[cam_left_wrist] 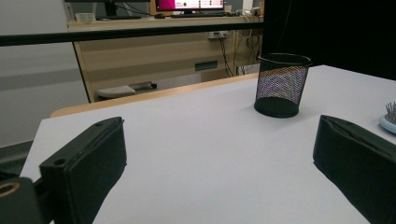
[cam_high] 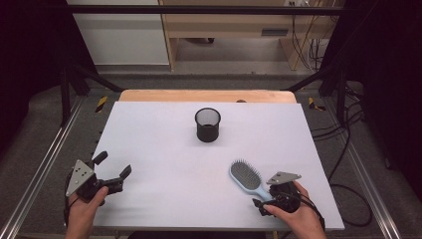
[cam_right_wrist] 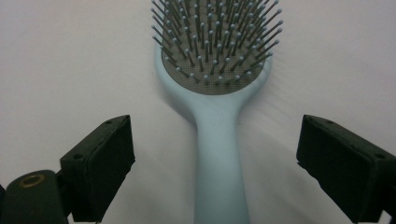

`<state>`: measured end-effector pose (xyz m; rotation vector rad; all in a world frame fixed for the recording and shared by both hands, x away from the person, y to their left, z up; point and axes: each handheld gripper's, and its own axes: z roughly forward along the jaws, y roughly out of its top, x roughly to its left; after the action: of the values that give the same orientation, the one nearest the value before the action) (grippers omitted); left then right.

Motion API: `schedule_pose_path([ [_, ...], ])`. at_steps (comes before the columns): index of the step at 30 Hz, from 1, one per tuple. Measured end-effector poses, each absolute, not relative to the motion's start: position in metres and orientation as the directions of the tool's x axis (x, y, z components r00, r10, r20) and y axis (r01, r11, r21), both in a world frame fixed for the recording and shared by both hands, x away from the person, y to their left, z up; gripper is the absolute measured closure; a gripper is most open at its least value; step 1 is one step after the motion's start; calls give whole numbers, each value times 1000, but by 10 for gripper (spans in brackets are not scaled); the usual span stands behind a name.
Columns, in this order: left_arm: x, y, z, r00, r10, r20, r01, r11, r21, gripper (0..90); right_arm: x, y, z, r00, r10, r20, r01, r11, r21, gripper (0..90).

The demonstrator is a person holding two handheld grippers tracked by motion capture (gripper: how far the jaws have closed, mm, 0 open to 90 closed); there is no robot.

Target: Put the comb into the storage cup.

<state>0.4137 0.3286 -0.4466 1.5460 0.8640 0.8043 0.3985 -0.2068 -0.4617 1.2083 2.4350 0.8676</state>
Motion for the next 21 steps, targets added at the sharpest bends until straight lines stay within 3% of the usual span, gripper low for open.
schedule_pose_path([
  [5,413,329,-446,497,867,38,95,-98,991,28,402,-203,-464,-605,796,10,634,474,611,210],
  [13,413,329,-446,495,868,36,94,-95,991,28,405,-199,-467,-591,807,1,656,480,582,458],
  [21,413,328,-446,498,866,39,93,-99,991,28,406,-197,-466,-601,799,-2,656,495,570,553],
])
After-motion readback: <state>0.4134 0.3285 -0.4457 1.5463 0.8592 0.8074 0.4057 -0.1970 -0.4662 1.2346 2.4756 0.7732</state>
